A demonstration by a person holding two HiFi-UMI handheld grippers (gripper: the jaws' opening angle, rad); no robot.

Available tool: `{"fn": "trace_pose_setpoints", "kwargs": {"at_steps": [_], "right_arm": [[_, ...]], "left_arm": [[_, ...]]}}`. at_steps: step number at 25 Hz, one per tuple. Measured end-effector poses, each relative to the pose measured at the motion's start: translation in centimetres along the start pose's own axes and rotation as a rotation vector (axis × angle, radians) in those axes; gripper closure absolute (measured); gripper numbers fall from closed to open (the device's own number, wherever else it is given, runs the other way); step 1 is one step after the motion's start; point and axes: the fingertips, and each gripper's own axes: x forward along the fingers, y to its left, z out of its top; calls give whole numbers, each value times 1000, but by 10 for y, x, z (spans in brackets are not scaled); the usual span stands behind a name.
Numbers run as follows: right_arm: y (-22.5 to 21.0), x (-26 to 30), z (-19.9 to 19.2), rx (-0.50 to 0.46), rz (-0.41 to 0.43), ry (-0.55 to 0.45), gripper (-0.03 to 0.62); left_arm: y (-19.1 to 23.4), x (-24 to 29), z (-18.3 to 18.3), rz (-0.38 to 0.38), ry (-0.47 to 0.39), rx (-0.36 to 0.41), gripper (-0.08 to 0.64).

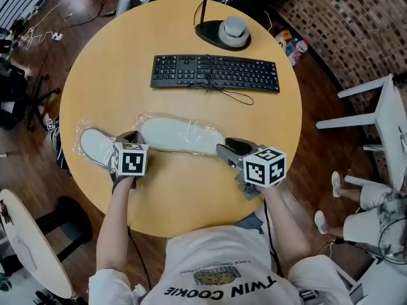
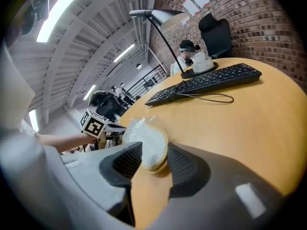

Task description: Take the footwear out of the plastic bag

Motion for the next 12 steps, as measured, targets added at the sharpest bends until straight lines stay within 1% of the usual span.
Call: {"fn": "trace_pose_setpoints", "kwargs": {"at_steps": [2,4,12], "right_arm": [[-5,0,6,9,-6,-16,437],[-6,-2,10,27,15,-22,437],[-1,12,-4,113,95,35,437]], "left_arm": [[1,0,0,-1,1,-2,555],[1,1,0,1,1,0,555],[1,0,-2,-1,-1,-13,555]]}}
